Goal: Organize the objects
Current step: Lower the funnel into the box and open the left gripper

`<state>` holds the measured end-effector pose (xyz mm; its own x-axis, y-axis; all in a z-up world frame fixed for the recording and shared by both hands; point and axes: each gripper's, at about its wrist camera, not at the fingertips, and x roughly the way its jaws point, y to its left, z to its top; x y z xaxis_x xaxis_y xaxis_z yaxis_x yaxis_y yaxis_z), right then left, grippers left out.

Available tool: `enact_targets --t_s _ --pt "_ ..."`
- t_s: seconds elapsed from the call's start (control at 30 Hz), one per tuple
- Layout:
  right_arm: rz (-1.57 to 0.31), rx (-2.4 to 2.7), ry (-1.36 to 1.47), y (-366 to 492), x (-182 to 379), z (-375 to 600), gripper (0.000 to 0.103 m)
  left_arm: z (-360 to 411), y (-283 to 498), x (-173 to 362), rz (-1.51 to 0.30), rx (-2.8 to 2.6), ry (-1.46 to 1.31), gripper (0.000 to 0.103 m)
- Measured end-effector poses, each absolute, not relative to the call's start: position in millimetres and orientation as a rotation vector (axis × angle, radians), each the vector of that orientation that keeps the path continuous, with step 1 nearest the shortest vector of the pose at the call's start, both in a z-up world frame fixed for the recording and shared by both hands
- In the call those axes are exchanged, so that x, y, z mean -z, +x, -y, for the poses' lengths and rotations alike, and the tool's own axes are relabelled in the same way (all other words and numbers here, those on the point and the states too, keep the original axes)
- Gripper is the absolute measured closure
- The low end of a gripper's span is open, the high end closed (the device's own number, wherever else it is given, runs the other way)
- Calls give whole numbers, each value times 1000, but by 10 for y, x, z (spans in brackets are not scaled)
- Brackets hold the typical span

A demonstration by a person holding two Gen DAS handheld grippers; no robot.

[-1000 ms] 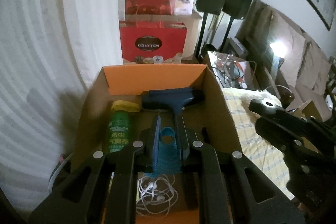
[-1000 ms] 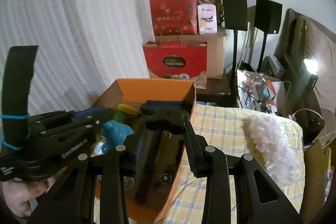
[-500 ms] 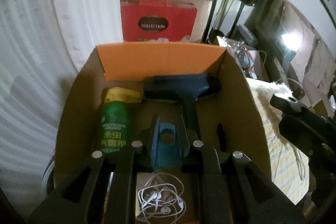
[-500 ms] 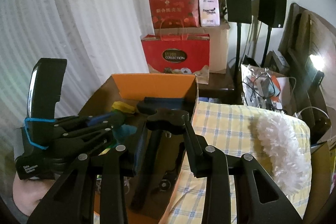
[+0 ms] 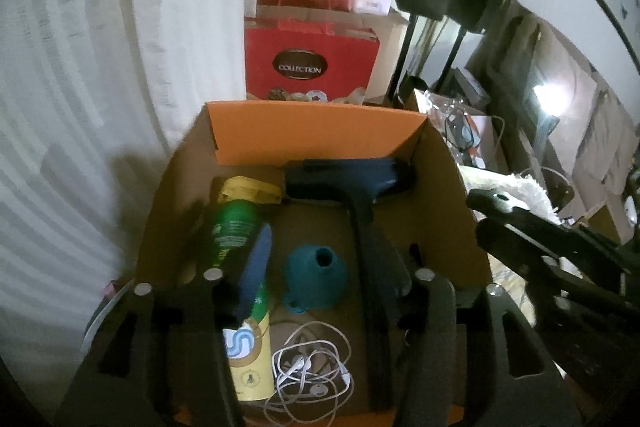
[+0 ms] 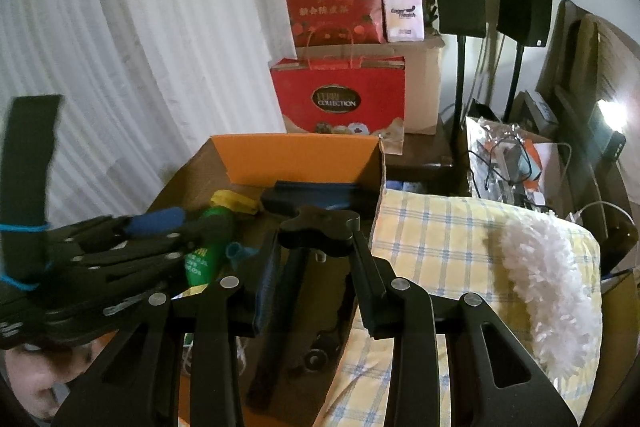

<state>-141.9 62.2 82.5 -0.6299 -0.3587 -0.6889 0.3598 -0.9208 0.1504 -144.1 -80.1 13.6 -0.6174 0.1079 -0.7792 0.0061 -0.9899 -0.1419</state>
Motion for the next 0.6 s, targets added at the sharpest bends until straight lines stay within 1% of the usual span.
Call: enact_targets --t_s 0.1,0.27,0.33,0.6 --pt "-13 2535 1079 -1460 -778 -593 67 852 -1413 -165 213 -2783 -1342 50" --pt "24 2525 1100 -1527 -720 -619 64 893 -1392 -163 232 -2752 -1342 32" --pt "39 2525 1098 -1525 -719 -644 60 893 -1374 -160 229 -2761 -1340 30" --pt "36 2550 1080 -1431 -806 -756 59 862 -1281 -225 228 -2784 -1303 16"
